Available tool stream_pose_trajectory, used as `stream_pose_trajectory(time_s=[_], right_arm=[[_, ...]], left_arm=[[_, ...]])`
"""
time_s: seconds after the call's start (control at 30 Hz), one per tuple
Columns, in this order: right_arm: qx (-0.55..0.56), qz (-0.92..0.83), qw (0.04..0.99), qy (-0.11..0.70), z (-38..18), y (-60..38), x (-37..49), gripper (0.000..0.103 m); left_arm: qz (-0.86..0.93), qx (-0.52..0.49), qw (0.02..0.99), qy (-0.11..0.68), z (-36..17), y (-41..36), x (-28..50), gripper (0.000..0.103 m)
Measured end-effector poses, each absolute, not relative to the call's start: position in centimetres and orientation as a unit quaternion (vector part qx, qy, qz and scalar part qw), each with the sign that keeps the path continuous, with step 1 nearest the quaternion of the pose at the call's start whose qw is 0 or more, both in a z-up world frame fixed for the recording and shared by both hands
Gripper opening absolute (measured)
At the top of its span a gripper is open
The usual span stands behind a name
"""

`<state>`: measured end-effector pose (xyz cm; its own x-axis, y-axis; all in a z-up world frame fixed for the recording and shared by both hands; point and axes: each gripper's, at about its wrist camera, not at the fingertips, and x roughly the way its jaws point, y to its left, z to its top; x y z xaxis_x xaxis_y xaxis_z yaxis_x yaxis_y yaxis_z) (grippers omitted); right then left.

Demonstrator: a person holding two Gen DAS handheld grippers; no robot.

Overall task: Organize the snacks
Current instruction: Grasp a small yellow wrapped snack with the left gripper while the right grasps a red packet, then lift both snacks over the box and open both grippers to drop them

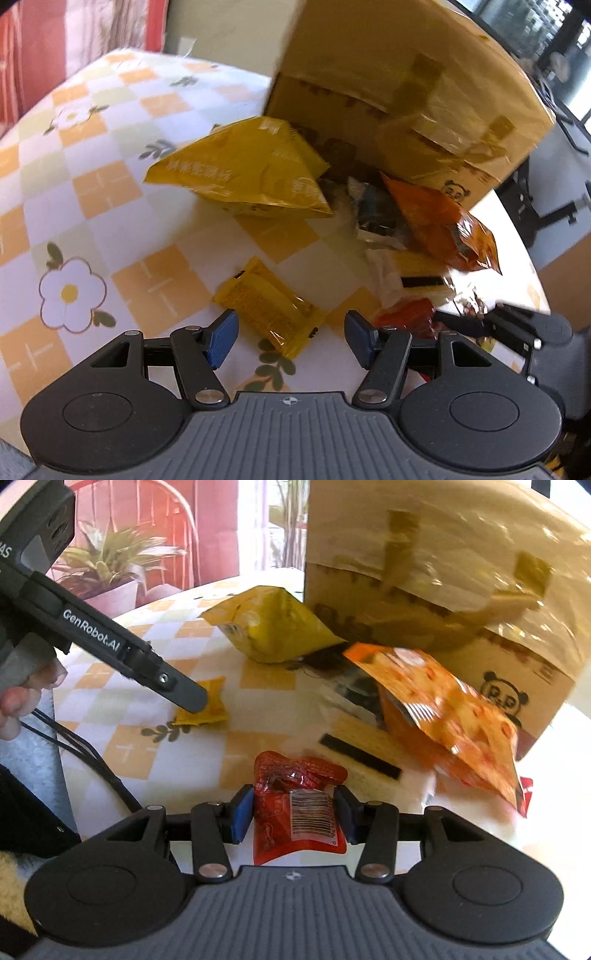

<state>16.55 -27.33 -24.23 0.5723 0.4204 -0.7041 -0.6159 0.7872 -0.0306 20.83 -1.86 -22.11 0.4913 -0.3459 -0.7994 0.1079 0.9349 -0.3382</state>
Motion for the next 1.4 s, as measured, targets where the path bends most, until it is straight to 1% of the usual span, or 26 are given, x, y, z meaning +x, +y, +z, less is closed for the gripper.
stream_pose_trajectory(time_s=[0.1, 0.17, 0.43, 0.53, 0.6, 0.67, 0.77, 0.87, 1.03, 1.17, 1.3, 1.4], right_arm=[[-0.129, 0.292, 0.878, 0.357, -24.3, -27.6, 16.3, 0.049], [-0.123, 0.29, 0.879, 0.357, -24.4, -27.8, 16.2, 0.049], [-0.111, 0.283, 0.886, 0.351, -24.0, -28.4, 15.7, 0.049], [-0.103, 0.278, 0.888, 0.352, -24.1, -28.9, 15.6, 0.049], [-0.095, 0.275, 0.888, 0.357, -24.2, -29.2, 15.5, 0.049], [-0.092, 0.274, 0.887, 0.36, -24.4, -29.3, 15.5, 0.049], [-0.088, 0.27, 0.889, 0.359, -24.4, -29.4, 15.4, 0.049], [-0.08, 0.266, 0.894, 0.352, -23.9, -29.6, 15.2, 0.049], [-0.063, 0.269, 0.901, 0.335, -22.2, -30.5, 14.9, 0.049], [-0.042, 0.275, 0.908, 0.312, -19.7, -31.2, 14.6, 0.049], [-0.022, 0.281, 0.918, 0.278, -16.5, -32.0, 14.7, 0.049], [-0.015, 0.28, 0.928, 0.246, -13.8, -32.7, 15.5, 0.049]], left_arm=[[-0.127, -0.139, 0.85, 0.492, -22.6, -1.7, 21.8, 0.065], [-0.123, -0.131, 0.853, 0.49, -23.0, -2.1, 22.4, 0.065], [-0.125, -0.011, 0.877, 0.465, -23.4, -5.4, 22.8, 0.065], [-0.124, 0.02, 0.88, 0.458, -23.5, -5.6, 22.2, 0.057], [-0.118, 0.03, 0.883, 0.453, -23.5, -5.4, 22.0, 0.045], [-0.111, 0.024, 0.886, 0.45, -23.5, -4.8, 22.0, 0.035], [-0.122, -0.003, 0.884, 0.451, -23.6, -3.8, 22.1, 0.033], [-0.13, -0.007, 0.885, 0.447, -23.4, -3.7, 21.7, 0.033], [-0.16, -0.007, 0.896, 0.413, -21.2, -3.9, 20.7, 0.033], [-0.187, -0.013, 0.9, 0.394, -18.5, -4.0, 20.2, 0.033], [-0.215, -0.019, 0.909, 0.357, -15.1, -4.4, 20.1, 0.033], [-0.23, -0.026, 0.919, 0.319, -11.8, -4.4, 21.4, 0.033]])
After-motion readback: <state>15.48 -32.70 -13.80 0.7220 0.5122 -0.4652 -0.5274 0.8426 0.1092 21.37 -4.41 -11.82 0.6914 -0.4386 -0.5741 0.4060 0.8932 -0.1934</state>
